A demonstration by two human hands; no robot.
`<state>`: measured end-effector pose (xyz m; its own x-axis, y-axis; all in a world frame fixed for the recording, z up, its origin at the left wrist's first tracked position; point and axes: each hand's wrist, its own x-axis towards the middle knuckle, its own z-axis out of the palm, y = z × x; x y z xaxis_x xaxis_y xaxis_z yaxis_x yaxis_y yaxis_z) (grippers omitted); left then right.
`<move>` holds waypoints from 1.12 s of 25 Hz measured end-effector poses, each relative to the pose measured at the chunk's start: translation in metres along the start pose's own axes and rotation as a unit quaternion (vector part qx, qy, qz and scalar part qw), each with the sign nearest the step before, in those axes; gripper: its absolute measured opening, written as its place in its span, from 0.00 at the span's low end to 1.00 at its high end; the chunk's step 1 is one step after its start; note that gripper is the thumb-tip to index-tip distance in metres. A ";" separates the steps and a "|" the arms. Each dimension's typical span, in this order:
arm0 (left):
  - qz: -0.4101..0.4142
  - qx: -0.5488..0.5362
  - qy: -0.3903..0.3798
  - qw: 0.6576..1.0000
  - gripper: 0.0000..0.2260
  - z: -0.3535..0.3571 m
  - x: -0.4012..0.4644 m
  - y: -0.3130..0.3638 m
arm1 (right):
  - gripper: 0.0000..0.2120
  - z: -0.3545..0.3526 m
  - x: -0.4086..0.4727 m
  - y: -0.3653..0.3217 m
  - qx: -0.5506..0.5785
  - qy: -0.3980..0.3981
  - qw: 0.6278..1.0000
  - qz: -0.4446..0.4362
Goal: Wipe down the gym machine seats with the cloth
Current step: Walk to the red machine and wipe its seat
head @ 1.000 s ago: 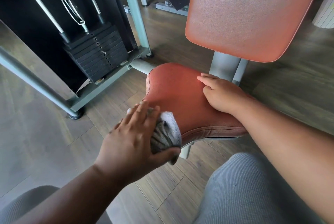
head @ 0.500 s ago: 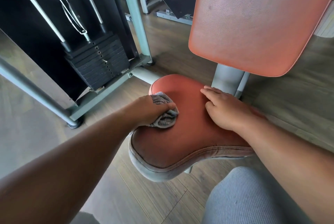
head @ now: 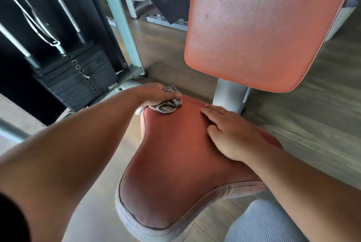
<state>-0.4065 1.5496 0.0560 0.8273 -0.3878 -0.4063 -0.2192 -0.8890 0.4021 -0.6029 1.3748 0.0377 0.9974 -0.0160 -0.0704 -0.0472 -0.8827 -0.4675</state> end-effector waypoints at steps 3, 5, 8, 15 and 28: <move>0.040 0.032 -0.021 0.998 0.18 0.003 0.023 0.029 | 0.26 0.000 0.002 0.001 0.008 0.005 1.000 0.002; 0.053 0.035 -0.037 0.997 0.15 0.007 0.029 0.039 | 0.26 0.000 0.003 0.002 0.012 0.000 1.000 0.006; 0.040 0.023 -0.008 0.999 0.27 0.008 0.028 0.026 | 0.26 0.001 0.003 0.003 0.014 -0.008 1.000 0.012; -0.049 -0.116 0.056 0.990 0.35 0.016 -0.049 -0.017 | 0.26 0.004 0.005 0.005 0.026 0.002 1.000 0.005; 0.012 0.098 0.089 0.991 0.57 0.080 -0.260 -0.002 | 0.26 0.002 0.003 0.007 0.020 -0.019 1.000 -0.001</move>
<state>-0.6624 1.6330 0.0952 0.8952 -0.3750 -0.2407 -0.3211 -0.9174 0.2350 -0.6000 1.3691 0.0324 0.9946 0.0050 -0.1032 -0.0478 -0.8634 -0.5022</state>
